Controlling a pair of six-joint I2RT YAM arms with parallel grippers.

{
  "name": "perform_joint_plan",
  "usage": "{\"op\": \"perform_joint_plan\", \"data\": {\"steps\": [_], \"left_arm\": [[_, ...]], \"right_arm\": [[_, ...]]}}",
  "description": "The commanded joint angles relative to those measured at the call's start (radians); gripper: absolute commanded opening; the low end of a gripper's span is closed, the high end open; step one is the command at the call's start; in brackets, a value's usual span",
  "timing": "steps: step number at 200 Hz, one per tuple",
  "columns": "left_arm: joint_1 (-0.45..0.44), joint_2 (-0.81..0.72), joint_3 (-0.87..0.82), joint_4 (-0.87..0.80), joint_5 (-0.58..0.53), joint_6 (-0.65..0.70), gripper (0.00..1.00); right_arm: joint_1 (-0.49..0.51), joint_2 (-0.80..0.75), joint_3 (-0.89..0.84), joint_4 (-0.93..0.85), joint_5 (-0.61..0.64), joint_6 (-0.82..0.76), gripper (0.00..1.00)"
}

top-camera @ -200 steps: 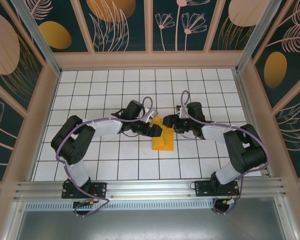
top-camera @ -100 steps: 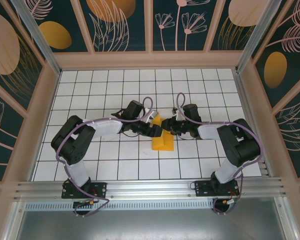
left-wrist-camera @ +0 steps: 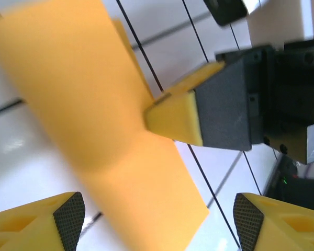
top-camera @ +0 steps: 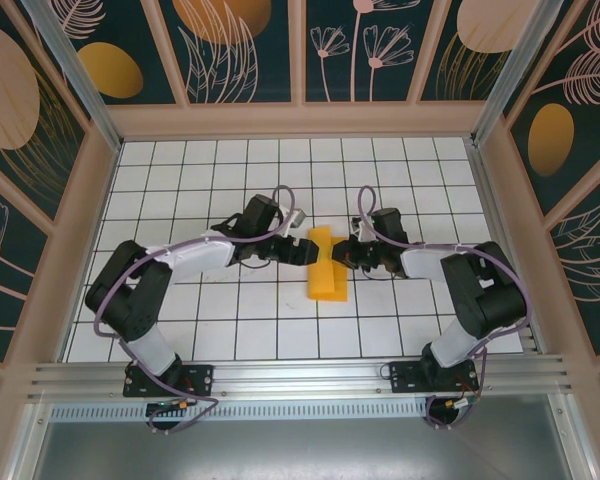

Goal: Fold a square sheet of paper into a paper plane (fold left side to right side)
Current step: First fold in half a square sheet of paper at the center of the table.

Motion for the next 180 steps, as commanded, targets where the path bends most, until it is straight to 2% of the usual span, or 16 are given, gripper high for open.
{"op": "perform_joint_plan", "data": {"steps": [1,38,91,180], "left_arm": [[0.005,-0.014,-0.008,-0.061,-0.143,-0.047,0.76],[-0.036,0.063,-0.001,-0.042,-0.170,-0.104,0.74],[-0.065,0.138,0.074,-0.038,-0.213,-0.194,0.65],[-0.089,0.217,0.136,-0.052,-0.215,-0.209,0.54]], "right_arm": [[-0.023,-0.042,0.008,-0.086,0.050,-0.061,0.03],[-0.030,-0.041,0.000,-0.108,0.060,-0.072,0.03],[-0.039,-0.061,-0.024,-0.141,0.100,-0.077,0.04],[-0.038,-0.061,-0.045,-0.144,0.113,-0.080,0.07]]}}
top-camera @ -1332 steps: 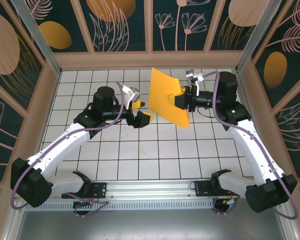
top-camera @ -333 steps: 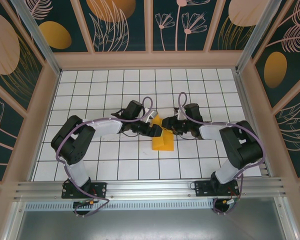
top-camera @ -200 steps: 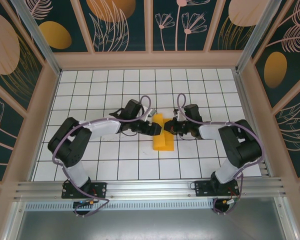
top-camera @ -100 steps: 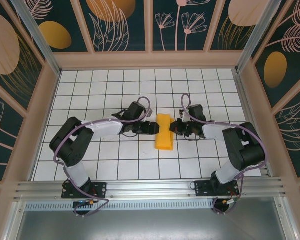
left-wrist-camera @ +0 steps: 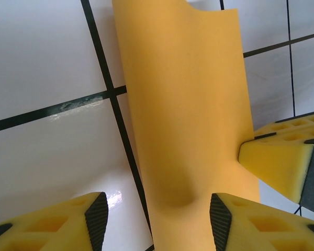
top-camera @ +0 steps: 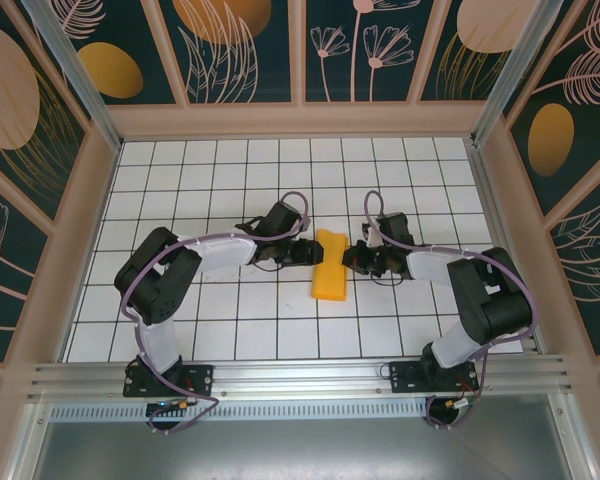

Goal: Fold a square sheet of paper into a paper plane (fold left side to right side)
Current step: First fold in half a square sheet of paper at the center of the table.

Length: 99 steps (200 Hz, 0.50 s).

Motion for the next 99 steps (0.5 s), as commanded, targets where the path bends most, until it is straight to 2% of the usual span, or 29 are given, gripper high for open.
{"op": "perform_joint_plan", "data": {"steps": [1,61,99], "left_arm": [[-0.012,0.030,0.034,-0.020,-0.009,-0.011,0.54],[-0.024,0.064,0.053,-0.055,-0.041,0.002,0.49],[-0.029,0.075,0.058,-0.067,-0.054,0.007,0.49]], "right_arm": [[-0.005,-0.022,-0.017,-0.022,0.018,-0.021,0.07],[-0.007,-0.026,-0.018,-0.023,0.025,-0.023,0.11],[-0.020,-0.059,-0.010,-0.053,0.050,-0.032,0.25]]}}
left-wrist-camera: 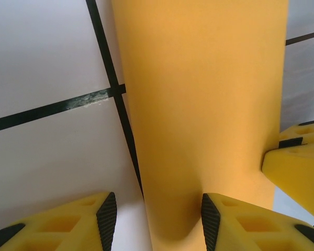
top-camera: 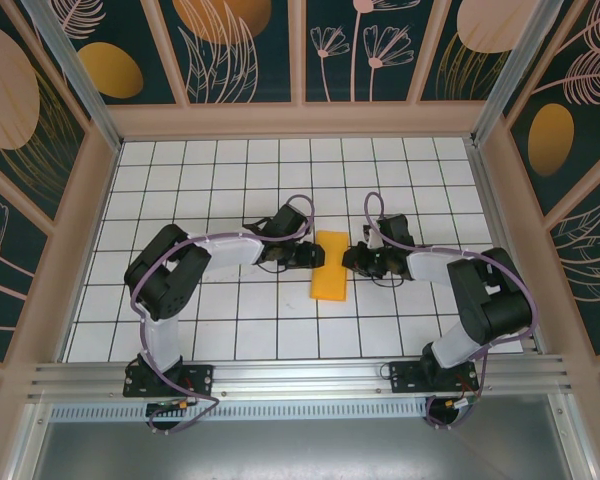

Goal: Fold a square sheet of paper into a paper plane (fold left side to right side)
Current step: First fold in half a square sheet of paper at the center of the table.

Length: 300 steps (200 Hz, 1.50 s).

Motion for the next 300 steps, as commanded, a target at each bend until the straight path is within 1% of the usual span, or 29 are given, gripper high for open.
{"op": "perform_joint_plan", "data": {"steps": [1,11,31,69,110,142,250,300], "left_arm": [[-0.007,0.022,0.020,-0.040,-0.023,0.006,0.49],[-0.007,0.023,0.018,-0.039,-0.023,0.008,0.49],[-0.009,0.026,0.020,-0.041,-0.023,0.010,0.49],[-0.013,0.035,0.026,-0.052,-0.031,0.018,0.51],[-0.020,0.048,0.041,-0.071,-0.035,0.023,0.51],[-0.022,0.055,0.048,-0.091,-0.057,0.030,0.51],[-0.025,0.088,0.062,-0.095,-0.049,0.035,0.52],[-0.030,0.108,0.089,-0.128,-0.057,0.053,0.53]], "right_arm": [[-0.017,-0.054,-0.002,-0.035,0.028,-0.024,0.25],[-0.024,-0.076,-0.002,-0.048,0.038,-0.026,0.30],[-0.043,-0.121,-0.002,-0.087,0.074,-0.040,0.35],[-0.086,-0.200,-0.014,-0.137,0.153,-0.047,0.37],[-0.100,-0.258,-0.032,-0.152,0.212,-0.031,0.37],[-0.102,-0.260,-0.033,-0.158,0.215,-0.029,0.37],[-0.100,-0.253,-0.046,-0.137,0.185,-0.008,0.37],[-0.099,-0.244,-0.040,-0.130,0.181,-0.004,0.37]]}}
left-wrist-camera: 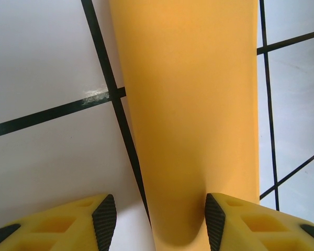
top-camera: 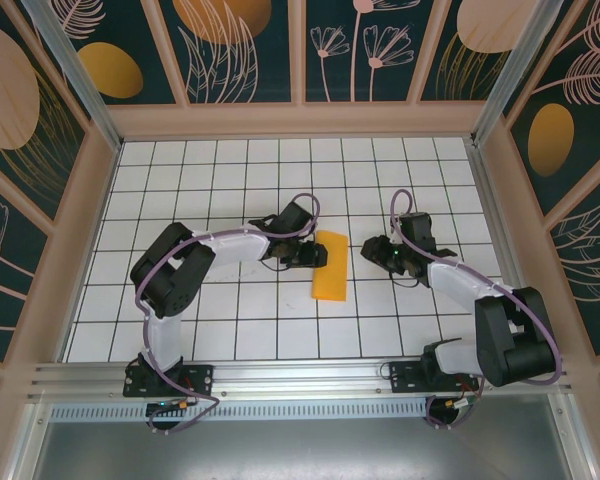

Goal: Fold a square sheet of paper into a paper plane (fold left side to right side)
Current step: First fold in half a square sheet of paper at the center of the table.

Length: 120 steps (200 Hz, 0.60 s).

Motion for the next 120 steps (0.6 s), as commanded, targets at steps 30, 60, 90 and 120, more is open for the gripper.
{"op": "perform_joint_plan", "data": {"steps": [30,60,90,120], "left_arm": [[-0.019,0.074,0.010,-0.032,-0.030,0.036,0.53],[-0.019,0.077,0.013,-0.036,-0.034,0.038,0.54],[-0.021,0.079,0.016,-0.039,-0.035,0.038,0.54],[-0.019,0.085,0.020,-0.045,-0.038,0.042,0.54]], "right_arm": [[-0.001,0.009,-0.006,0.013,-0.025,0.017,0.36],[0.006,0.017,-0.006,0.018,-0.029,0.021,0.36],[0.014,0.024,-0.003,0.025,-0.034,0.029,0.36],[0.029,0.041,0.000,0.029,-0.033,0.031,0.36]]}}
